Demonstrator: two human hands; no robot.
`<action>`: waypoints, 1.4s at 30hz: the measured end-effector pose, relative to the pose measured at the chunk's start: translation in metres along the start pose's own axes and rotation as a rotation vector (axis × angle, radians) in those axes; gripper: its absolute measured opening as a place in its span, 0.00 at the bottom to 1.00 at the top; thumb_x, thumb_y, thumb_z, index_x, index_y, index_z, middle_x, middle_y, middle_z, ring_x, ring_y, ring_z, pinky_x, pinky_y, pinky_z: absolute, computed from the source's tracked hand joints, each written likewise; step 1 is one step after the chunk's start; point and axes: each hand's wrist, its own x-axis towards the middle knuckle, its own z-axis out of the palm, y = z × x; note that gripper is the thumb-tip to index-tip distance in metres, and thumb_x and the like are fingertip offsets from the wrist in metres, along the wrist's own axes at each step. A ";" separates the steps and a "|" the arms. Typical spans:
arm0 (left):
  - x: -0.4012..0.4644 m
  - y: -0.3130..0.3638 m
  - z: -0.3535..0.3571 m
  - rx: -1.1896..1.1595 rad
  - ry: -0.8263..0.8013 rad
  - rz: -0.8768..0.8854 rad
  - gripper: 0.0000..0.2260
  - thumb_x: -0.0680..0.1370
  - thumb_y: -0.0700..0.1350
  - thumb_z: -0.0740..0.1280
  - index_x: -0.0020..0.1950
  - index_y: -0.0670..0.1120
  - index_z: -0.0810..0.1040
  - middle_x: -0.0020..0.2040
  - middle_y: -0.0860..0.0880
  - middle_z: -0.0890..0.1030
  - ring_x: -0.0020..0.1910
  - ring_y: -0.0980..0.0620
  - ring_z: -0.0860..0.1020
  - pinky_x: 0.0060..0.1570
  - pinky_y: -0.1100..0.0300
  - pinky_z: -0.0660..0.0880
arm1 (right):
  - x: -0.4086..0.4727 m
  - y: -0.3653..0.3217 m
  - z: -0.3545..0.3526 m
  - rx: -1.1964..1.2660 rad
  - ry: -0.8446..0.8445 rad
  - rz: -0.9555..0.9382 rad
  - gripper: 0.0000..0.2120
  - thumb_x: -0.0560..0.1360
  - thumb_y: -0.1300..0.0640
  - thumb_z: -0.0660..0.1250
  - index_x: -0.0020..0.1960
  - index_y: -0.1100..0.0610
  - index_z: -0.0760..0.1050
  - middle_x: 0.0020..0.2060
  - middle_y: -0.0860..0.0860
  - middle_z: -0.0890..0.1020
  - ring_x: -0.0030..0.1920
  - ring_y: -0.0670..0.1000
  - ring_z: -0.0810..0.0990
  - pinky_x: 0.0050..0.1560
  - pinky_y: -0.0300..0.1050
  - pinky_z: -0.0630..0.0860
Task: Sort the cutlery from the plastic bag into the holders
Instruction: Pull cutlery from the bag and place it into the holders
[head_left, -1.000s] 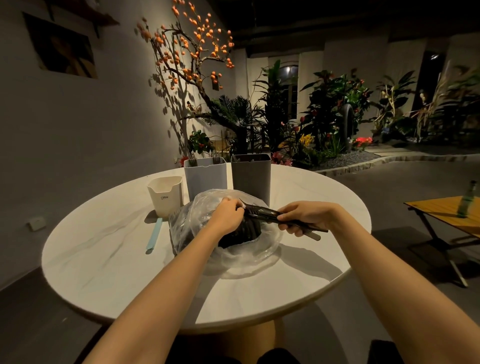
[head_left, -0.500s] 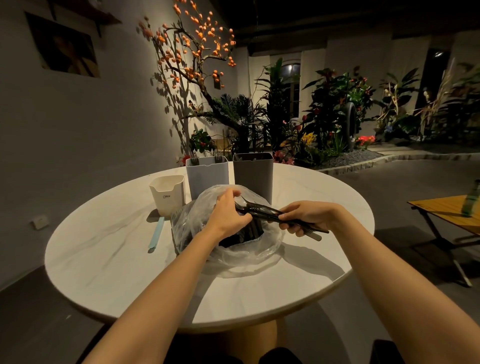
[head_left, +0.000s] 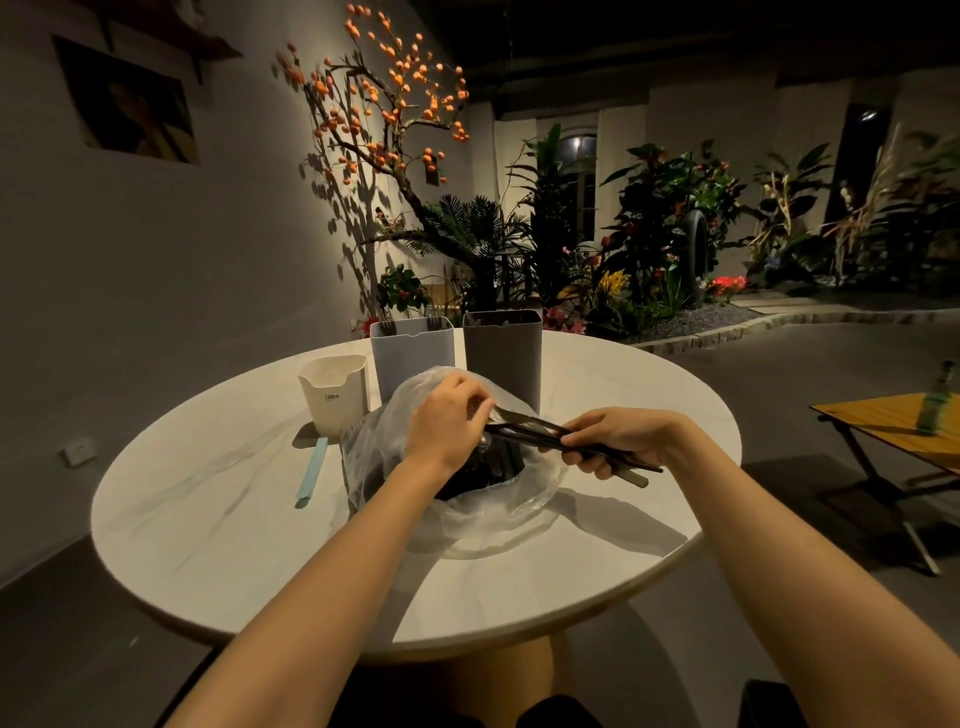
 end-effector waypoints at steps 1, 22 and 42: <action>0.000 -0.002 0.000 0.022 0.013 -0.034 0.05 0.78 0.44 0.68 0.49 0.44 0.81 0.49 0.50 0.78 0.46 0.55 0.74 0.45 0.66 0.75 | -0.001 0.001 0.000 -0.004 -0.011 -0.001 0.12 0.83 0.63 0.53 0.61 0.62 0.73 0.35 0.53 0.74 0.30 0.46 0.68 0.30 0.37 0.69; 0.003 0.004 -0.019 -0.135 0.397 -0.197 0.08 0.81 0.39 0.61 0.46 0.40 0.78 0.36 0.46 0.79 0.33 0.48 0.76 0.29 0.55 0.74 | -0.003 -0.006 0.009 0.171 -0.087 -0.214 0.17 0.83 0.62 0.52 0.70 0.65 0.67 0.34 0.51 0.72 0.32 0.46 0.66 0.31 0.36 0.67; 0.048 -0.013 -0.014 0.089 -0.185 -0.522 0.14 0.80 0.44 0.59 0.38 0.41 0.78 0.37 0.44 0.79 0.39 0.44 0.76 0.39 0.56 0.71 | 0.060 -0.027 0.017 0.308 0.052 -0.376 0.09 0.83 0.62 0.52 0.53 0.60 0.71 0.35 0.53 0.72 0.29 0.45 0.68 0.27 0.34 0.68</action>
